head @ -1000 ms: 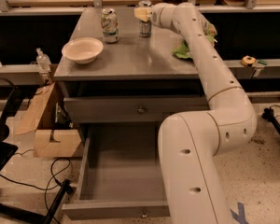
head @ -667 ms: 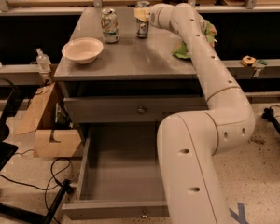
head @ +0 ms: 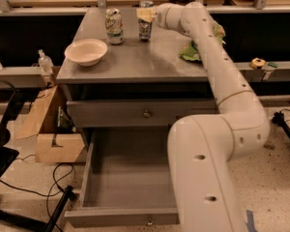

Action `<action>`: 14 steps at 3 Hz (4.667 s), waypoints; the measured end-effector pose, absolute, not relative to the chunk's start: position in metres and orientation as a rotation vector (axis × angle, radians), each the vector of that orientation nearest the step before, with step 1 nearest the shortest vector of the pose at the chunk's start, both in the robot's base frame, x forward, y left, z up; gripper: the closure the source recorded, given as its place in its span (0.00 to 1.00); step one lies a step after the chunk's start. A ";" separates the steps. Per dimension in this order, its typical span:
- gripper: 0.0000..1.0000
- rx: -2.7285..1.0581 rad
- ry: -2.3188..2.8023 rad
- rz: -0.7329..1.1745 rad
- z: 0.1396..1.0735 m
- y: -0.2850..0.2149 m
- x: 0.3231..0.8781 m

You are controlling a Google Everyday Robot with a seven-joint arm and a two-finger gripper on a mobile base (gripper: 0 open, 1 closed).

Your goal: Place redbull can into middle drawer

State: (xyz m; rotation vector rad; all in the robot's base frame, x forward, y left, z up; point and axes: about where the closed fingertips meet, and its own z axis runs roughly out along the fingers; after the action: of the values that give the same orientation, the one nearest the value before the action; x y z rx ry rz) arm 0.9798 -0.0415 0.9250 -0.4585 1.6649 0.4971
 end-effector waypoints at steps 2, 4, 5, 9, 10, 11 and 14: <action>1.00 -0.498 1.561 0.566 1.026 -0.096 0.882; 1.00 -0.648 1.470 0.827 1.066 -0.099 0.685; 1.00 -0.674 1.600 0.979 0.962 -0.121 0.607; 1.00 -0.803 1.680 1.025 0.754 -0.093 0.565; 1.00 -0.913 1.645 0.992 0.680 -0.070 0.583; 1.00 -0.966 1.651 1.022 0.586 -0.034 0.603; 1.00 -1.025 1.459 1.002 0.541 0.050 0.626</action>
Offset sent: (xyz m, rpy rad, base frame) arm -0.3114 -0.0341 0.0471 0.0723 0.0891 0.2187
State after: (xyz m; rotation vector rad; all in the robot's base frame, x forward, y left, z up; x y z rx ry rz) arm 0.6261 0.0504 0.5405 -1.0252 1.4594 1.0021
